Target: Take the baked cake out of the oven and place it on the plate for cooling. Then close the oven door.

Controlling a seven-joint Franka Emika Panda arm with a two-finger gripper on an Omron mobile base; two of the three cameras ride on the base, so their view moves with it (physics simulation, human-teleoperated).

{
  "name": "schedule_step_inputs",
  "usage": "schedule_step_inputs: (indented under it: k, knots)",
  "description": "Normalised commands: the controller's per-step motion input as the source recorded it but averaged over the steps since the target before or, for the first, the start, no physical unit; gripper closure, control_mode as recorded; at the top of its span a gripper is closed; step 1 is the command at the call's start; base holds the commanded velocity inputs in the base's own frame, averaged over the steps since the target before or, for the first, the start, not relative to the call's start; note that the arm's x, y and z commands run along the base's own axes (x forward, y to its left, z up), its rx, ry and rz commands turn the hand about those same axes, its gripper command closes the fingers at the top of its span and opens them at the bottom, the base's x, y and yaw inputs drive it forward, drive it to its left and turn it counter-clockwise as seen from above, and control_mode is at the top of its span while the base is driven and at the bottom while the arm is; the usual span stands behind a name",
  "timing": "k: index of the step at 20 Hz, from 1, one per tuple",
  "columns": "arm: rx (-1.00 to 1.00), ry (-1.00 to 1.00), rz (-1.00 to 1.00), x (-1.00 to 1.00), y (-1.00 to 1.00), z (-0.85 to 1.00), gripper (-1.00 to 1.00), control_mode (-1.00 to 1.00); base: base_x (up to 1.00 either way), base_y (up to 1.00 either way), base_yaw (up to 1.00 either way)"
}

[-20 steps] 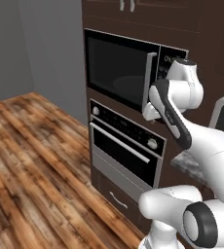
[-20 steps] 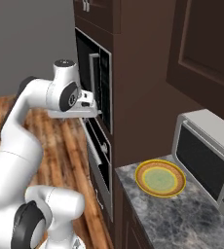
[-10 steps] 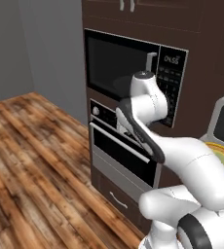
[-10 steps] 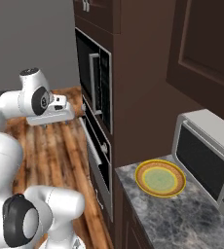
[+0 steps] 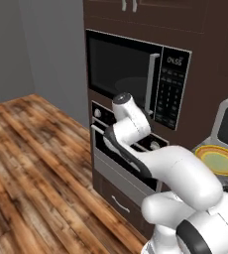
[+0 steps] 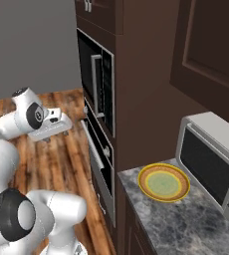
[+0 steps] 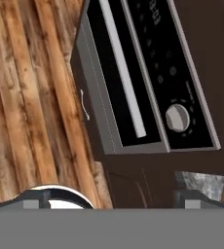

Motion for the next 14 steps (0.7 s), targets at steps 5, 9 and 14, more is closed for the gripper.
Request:
schedule_step_inputs:
  k: [5, 9, 14]
  knots:
    - [-0.16, -0.04, 0.0, 0.41, 0.0, -0.56, -1.0, -1.0, 0.0, 0.0, 0.0]
    - [-0.08, -0.08, 0.0, 0.38, 0.0, -0.4, -1.0, -1.0, 0.0, 0.0, 0.0]
    - [-0.05, -0.08, 0.0, 0.43, -0.06, -0.33, -1.0, -1.0, 0.0, 0.0, 0.0]
